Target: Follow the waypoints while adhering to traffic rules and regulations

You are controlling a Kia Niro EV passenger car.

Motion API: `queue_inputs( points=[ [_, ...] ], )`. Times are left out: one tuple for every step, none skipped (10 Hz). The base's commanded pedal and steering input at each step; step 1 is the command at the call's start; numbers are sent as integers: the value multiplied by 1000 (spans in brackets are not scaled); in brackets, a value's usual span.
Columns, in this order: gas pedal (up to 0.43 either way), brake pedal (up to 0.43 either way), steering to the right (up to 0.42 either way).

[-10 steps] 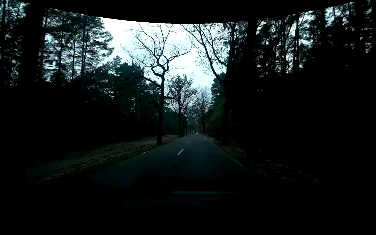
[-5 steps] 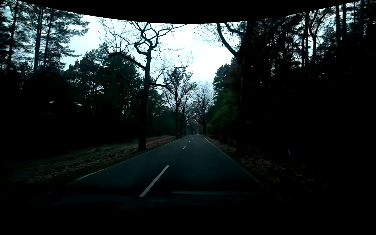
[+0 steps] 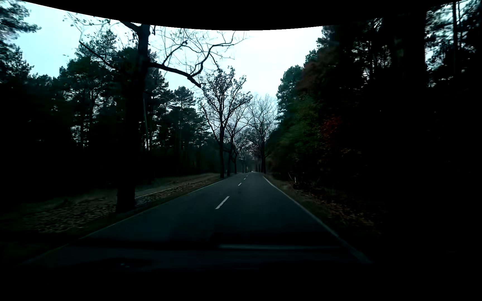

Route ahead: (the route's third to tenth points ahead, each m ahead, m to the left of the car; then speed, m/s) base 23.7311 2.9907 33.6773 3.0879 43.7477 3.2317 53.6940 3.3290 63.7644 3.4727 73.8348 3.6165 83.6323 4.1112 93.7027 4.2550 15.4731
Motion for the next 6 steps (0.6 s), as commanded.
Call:
queue_inputs(
  points=[
    [189,0,-2],
    [197,0,-2],
    [197,0,-1],
    [197,0,0],
    [197,0,0],
    [197,0,0]
  ],
)
